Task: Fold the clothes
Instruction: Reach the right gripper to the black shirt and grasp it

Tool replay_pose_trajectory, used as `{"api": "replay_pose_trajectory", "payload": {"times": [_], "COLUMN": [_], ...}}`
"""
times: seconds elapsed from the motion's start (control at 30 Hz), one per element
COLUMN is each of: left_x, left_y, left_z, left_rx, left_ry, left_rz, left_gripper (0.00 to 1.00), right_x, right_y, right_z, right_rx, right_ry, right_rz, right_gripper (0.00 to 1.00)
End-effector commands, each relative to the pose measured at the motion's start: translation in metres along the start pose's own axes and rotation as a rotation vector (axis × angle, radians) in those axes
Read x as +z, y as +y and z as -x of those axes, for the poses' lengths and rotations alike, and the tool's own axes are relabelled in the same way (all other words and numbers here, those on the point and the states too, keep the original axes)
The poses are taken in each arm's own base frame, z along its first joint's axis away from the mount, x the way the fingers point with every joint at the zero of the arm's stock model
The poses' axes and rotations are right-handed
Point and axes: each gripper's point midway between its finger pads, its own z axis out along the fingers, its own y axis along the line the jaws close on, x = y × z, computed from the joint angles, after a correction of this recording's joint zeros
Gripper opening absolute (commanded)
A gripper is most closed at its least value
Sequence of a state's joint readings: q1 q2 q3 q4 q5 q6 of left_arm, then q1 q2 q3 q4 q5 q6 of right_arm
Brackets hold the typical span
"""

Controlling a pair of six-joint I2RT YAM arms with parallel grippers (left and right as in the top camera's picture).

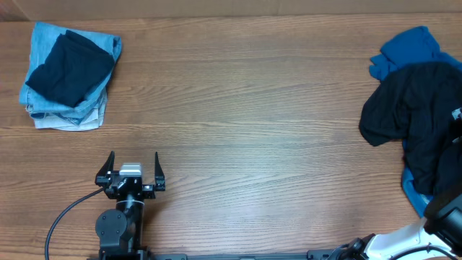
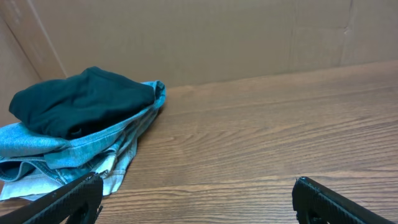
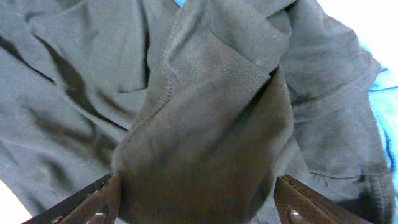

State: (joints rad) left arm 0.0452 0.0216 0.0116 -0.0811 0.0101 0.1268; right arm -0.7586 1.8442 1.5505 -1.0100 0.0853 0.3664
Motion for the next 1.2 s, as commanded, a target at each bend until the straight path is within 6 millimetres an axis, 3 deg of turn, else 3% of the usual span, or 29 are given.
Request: {"api": "replay_pose_trajectory", "payload": {"times": [0.0,0.13,0.2,0.27,0.33,0.47,0.6,0.77,0.9,1.03,1.1,1.17], "left_x": [0.000,0.000,0.000,0.000,0.000,0.000,0.000,0.000,0.000,0.000,0.000,0.000], "left_y": [0.000,0.000,0.000,0.000,0.000,0.000,0.000,0.000,0.000,0.000,0.000,0.000], "left_z": [0.000,0.000,0.000,0.000,0.000,0.000,0.000,0.000,0.000,0.000,0.000,0.000], "left_rx": [-0.002,-0.002,-0.002,-0.003,-0.003,-0.002,-0.003,-0.003,-0.002,-0.003,-0.003,-0.002], "left_ry": [-0.008,-0.008,-0.007,-0.008,-0.007,-0.008,-0.008,-0.008,-0.007,-0.008,-0.007,-0.008], "left_rz": [0.001,0.001,0.002,0.001,0.002,0.001,0.001,0.001,0.002,0.001,0.002,0.001], "left_gripper": [1.00,1.00,1.00,1.00,1.00,1.00,1.00,1.00,1.00,1.00,1.00,1.00], "right_x": [0.004,0.004,0.004,0.003,0.002,-0.032,-0.103,-0.194,-0.247,-0.275,-0.293,-0.306], "right_y": [0.001,0.001,0.001,0.001,0.002,0.011,0.043,0.102,0.156,0.220,0.252,0.270], "right_z": [0.006,0.006,0.006,0.006,0.008,0.022,0.040,0.032,-0.004,-0.075,-0.124,-0.158], "right_rx": [0.008,0.008,0.008,0.008,0.003,-0.006,-0.110,-0.283,-0.509,-0.802,-0.976,-1.064], "right_ry": [-0.008,-0.008,-0.008,-0.008,-0.013,-0.033,-0.094,-0.167,-0.228,-0.207,-0.214,-0.213], "right_rz": [0.000,-0.001,-0.001,0.000,0.001,0.018,0.130,0.384,0.525,0.693,0.769,0.824], "right_gripper": [0.82,0.64,0.47,0.18,0.04,0.04,0.04,0.04,0.04,0.04,0.04,0.04]}}
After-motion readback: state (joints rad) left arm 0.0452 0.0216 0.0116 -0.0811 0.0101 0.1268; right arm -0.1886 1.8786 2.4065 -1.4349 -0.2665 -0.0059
